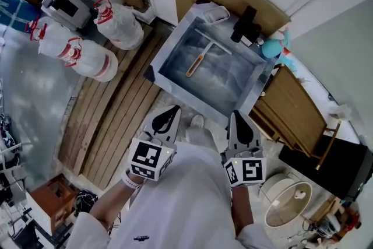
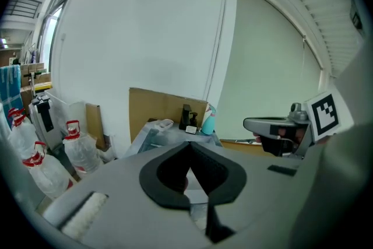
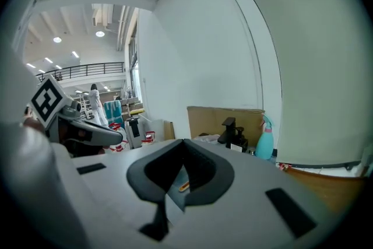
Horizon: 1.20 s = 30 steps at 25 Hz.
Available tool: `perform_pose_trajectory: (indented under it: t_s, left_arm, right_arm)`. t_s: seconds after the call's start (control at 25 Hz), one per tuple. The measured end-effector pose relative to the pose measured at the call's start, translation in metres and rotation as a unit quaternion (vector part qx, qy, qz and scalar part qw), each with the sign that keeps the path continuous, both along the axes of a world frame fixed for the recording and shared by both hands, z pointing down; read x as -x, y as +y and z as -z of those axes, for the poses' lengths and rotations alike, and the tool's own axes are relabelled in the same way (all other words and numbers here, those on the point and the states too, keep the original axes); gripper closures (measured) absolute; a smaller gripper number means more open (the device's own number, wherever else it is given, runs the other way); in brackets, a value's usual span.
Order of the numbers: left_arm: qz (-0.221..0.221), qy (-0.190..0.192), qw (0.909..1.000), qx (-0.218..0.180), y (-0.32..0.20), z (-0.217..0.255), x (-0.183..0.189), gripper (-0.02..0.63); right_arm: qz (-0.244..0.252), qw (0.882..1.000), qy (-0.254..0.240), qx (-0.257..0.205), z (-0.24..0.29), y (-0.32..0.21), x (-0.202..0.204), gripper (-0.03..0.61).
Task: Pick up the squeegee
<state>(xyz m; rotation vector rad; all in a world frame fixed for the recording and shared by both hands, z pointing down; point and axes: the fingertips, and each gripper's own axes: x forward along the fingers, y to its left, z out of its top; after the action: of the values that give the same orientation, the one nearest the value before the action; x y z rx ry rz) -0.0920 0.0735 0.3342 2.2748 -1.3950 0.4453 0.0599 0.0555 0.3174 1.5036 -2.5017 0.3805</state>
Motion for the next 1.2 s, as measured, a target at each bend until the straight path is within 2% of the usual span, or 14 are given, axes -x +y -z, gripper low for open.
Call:
perform_pose_trajectory:
  t_s: [0.24, 0.6, 0.92, 1.2]
  left_arm:
    - [-0.035, 0.005, 0.9993, -0.006, -0.031, 0.003, 0.003, 0.617]
    - [-0.064, 0.006, 0.9976, 0.024, -0.071, -0.016, -0.004, 0.617]
    - [-0.082, -0.009, 0.9951, 0.053, -0.111, -0.054, -0.018, 0.617]
    - [-0.09, -0.027, 0.9932, 0.068, -0.159, -0.097, -0.034, 0.617]
  right_arm:
    - [-0.015, 1.0, 0.005, -0.005, 0.003, -0.022, 0.014, 0.572]
    - [-0.04, 0.999, 0.014, -0.006, 0.002, -0.055, 0.018, 0.572]
    - [-0.05, 0.998, 0.028, 0.015, -0.03, -0.084, 0.007, 0.572]
    - [-0.053, 0.998, 0.02, 0.038, -0.066, -0.118, -0.002, 0.572]
